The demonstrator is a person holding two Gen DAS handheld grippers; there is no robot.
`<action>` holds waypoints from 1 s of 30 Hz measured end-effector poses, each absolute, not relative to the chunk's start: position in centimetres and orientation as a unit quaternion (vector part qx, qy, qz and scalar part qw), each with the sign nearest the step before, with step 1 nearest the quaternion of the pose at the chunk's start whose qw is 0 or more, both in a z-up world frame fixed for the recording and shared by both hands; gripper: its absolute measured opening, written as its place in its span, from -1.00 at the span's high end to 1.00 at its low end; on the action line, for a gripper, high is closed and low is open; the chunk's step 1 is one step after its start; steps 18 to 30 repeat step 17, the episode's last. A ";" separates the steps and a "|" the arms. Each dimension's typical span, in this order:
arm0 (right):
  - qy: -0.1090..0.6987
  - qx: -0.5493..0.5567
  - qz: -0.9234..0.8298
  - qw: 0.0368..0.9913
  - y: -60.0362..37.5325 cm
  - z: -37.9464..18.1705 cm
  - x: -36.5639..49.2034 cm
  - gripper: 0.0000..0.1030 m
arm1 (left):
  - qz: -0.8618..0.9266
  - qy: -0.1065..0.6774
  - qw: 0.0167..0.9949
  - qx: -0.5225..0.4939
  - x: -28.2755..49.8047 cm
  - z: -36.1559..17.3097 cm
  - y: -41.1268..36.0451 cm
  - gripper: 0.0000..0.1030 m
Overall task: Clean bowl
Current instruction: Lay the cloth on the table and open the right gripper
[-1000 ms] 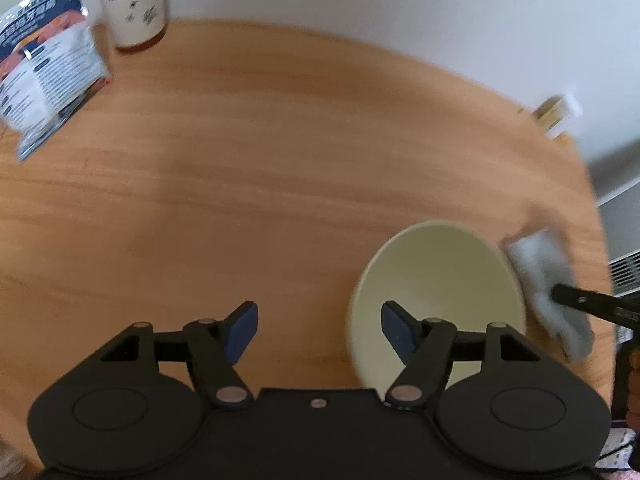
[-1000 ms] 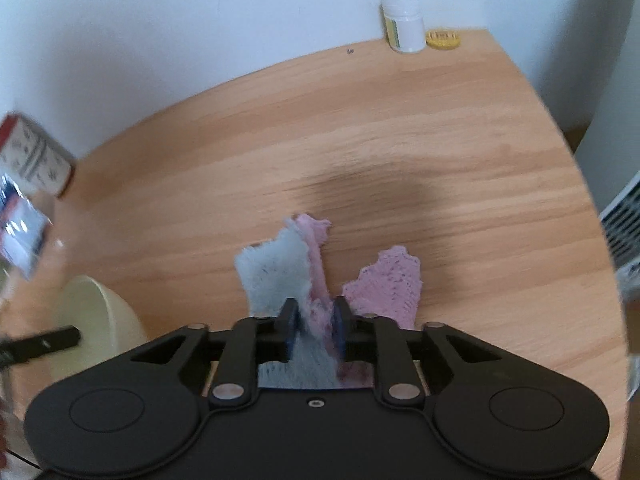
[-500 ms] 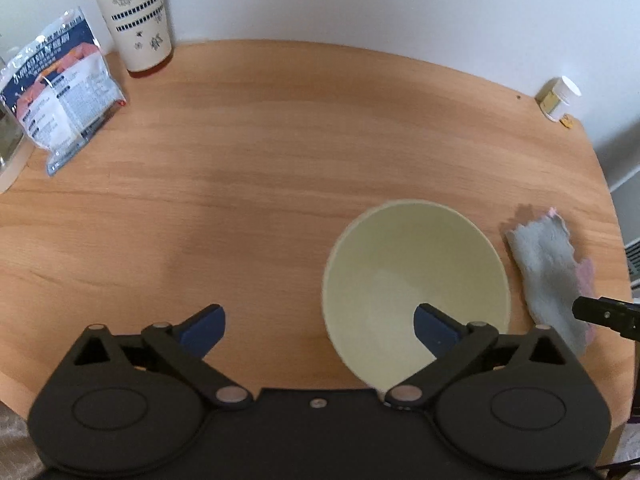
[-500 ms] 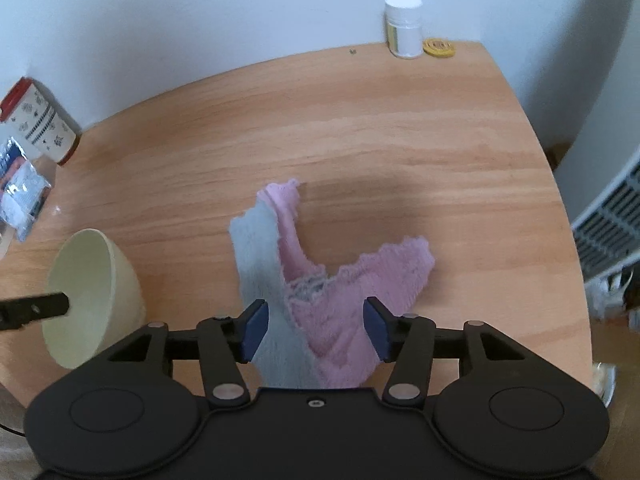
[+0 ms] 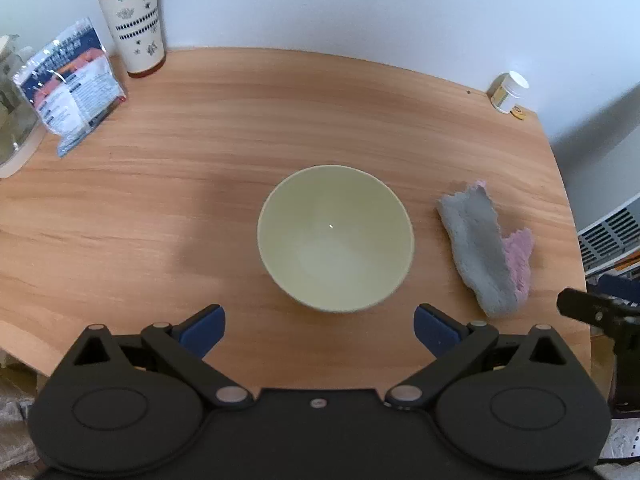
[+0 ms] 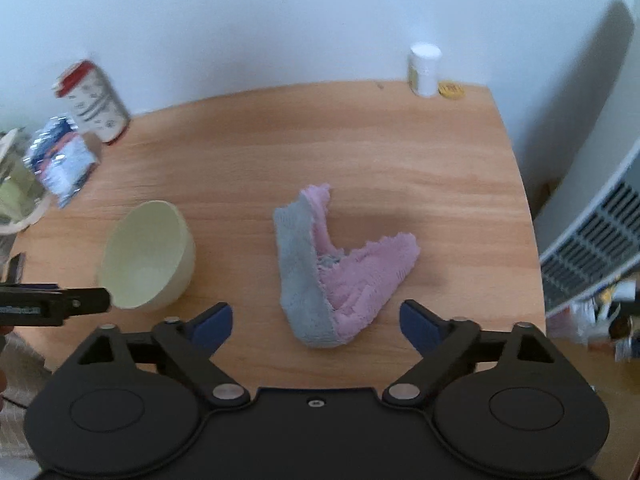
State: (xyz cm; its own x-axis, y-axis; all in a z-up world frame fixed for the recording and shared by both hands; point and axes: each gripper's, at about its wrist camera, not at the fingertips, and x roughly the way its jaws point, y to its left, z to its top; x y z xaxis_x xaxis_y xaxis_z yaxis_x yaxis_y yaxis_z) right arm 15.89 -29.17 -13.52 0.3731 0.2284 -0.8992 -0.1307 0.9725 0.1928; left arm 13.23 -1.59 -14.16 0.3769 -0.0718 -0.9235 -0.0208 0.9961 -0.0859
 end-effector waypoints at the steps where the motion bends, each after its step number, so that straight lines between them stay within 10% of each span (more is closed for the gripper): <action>1: 0.547 0.045 0.115 0.828 -29.3 -13.0 15.7 -0.82 | -0.016 0.556 0.830 -0.041 13.0 -13.9 -1.8 -0.99; 30: 0.521 0.078 0.064 0.848 -29.5 -7.6 11.6 -0.83 | -0.061 0.524 0.849 -0.033 10.7 -8.9 -0.6 -0.99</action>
